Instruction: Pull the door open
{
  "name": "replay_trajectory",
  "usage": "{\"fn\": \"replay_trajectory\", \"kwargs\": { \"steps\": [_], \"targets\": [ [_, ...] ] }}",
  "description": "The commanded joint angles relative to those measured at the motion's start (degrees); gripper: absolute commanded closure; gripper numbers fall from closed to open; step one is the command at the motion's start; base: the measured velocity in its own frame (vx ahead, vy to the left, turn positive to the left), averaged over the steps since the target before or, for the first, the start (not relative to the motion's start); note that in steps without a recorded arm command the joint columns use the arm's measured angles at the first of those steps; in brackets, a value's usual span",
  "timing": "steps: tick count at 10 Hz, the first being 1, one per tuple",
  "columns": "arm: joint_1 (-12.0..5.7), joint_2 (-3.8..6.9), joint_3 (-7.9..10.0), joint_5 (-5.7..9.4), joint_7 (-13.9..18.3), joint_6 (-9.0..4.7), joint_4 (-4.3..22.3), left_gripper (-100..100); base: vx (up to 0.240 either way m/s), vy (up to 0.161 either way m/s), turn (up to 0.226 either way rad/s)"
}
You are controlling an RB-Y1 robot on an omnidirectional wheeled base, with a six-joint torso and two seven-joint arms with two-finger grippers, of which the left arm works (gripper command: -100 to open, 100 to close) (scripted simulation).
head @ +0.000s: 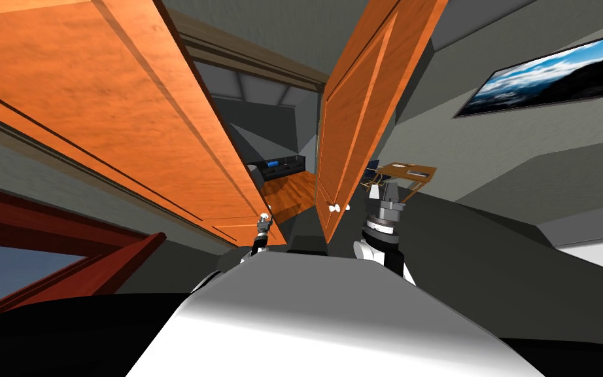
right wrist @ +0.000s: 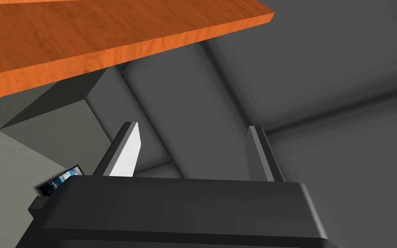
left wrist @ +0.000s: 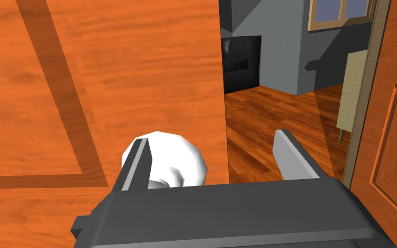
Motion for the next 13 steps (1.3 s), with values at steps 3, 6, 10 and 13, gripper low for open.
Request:
{"fn": "replay_trajectory", "kwargs": {
  "steps": [3, 6, 10, 13],
  "targets": [
    [2.9, 0.91, 0.53, 0.6, 0.2, 0.19, -0.5, -100, 0.004, 0.0, -0.028],
    [3.34, 1.11, 0.52, 0.6, 0.5, -0.52, -0.3, -100, 0.017, 0.01, -0.02],
    [2.5, 0.71, 0.16, 0.19, 0.5, -1.75, -1.1, 100, 0.003, -0.006, -0.009],
    [2.5, 0.71, 0.16, 0.19, 0.5, -1.75, -1.1, 100, 0.001, 0.023, 0.007]
  ]
}}
